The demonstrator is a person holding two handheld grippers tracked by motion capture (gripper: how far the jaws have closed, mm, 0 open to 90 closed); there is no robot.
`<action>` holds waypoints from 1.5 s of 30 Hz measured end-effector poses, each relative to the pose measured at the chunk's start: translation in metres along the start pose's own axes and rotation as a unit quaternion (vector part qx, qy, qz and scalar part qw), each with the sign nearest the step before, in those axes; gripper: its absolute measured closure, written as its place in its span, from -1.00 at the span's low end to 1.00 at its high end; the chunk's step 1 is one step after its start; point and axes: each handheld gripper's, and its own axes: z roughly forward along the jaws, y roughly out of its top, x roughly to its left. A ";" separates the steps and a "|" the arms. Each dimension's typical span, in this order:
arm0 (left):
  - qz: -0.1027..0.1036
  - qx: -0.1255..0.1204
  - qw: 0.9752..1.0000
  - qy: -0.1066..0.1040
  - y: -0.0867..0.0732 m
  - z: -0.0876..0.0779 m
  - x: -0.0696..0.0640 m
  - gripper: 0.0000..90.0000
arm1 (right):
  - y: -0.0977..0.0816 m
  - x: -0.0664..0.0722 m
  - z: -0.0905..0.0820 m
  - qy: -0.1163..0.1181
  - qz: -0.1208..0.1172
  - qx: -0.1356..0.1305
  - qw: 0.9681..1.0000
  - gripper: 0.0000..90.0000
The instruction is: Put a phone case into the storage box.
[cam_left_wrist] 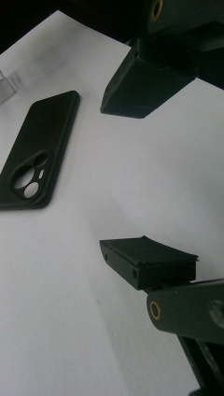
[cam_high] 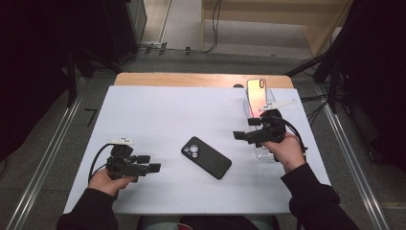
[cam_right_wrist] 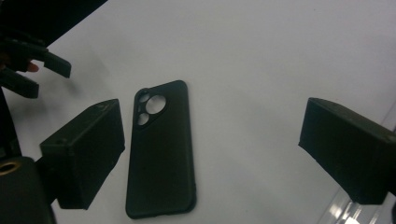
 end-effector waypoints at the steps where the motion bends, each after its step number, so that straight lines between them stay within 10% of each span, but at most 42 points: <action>1: 0.000 0.000 1.000 0.000 0.000 0.000 0.000 -0.35 | 0.000 0.000 0.000 0.000 0.000 0.000 1.000 -0.85; 22: 0.006 -0.005 1.000 -0.004 0.000 0.000 -0.002 -0.35 | -0.044 0.029 -0.011 0.027 -0.032 0.007 0.999 -0.73; 45: 0.030 -0.015 0.999 -0.026 -0.008 -0.003 -0.012 -0.34 | -0.094 0.029 -0.024 0.040 -0.044 0.028 0.998 -0.72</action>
